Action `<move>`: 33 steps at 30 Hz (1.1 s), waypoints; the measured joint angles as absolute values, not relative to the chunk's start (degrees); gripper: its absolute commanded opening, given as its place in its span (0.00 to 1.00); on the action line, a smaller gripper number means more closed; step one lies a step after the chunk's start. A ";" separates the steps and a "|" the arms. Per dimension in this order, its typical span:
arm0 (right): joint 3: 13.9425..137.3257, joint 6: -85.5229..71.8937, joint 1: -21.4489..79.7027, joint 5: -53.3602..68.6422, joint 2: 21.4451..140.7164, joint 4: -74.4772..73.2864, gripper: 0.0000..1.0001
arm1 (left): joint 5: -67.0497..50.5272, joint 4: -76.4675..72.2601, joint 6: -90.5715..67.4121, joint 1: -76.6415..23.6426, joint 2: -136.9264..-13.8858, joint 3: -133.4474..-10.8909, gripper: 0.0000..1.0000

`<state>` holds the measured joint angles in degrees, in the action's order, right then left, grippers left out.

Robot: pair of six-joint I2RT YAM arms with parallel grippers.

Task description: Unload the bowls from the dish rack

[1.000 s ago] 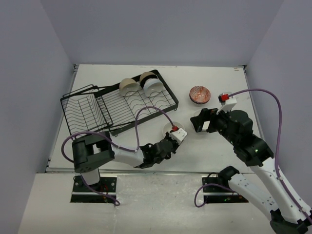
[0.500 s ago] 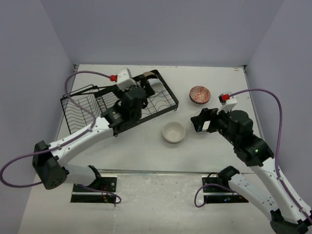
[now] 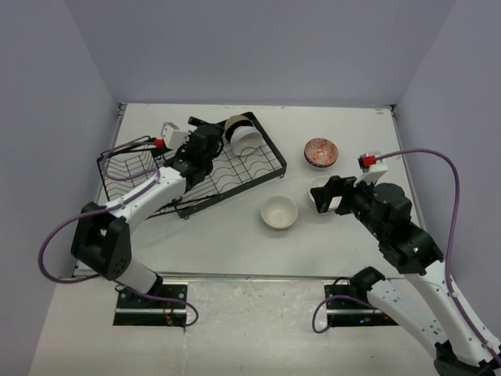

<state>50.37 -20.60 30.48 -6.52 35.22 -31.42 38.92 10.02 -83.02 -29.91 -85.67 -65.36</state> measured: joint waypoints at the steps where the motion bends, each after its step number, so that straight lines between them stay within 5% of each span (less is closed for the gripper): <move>1: 50.37 -20.60 30.48 -6.52 35.22 -31.31 0.99 | 38.39 9.56 -85.86 -29.71 -87.79 -65.34 1.00; 13: 50.22 -20.58 30.48 -4.91 35.22 -30.63 0.99 | 41.78 -1.85 -100.92 -26.17 -103.85 -67.07 0.98; 19: 50.22 -20.58 30.48 -3.81 35.20 -30.35 0.99 | 43.86 -8.27 -100.53 -23.31 -107.85 -67.48 0.89; 24: 50.22 -20.56 30.48 -3.38 35.11 -30.35 0.99 | 44.25 -10.28 -99.96 -21.78 -110.83 -70.54 0.76; 33: 50.22 -20.56 30.48 -3.40 35.09 -30.33 0.99 | 43.92 -7.70 -102.91 -21.76 -113.47 -73.52 0.29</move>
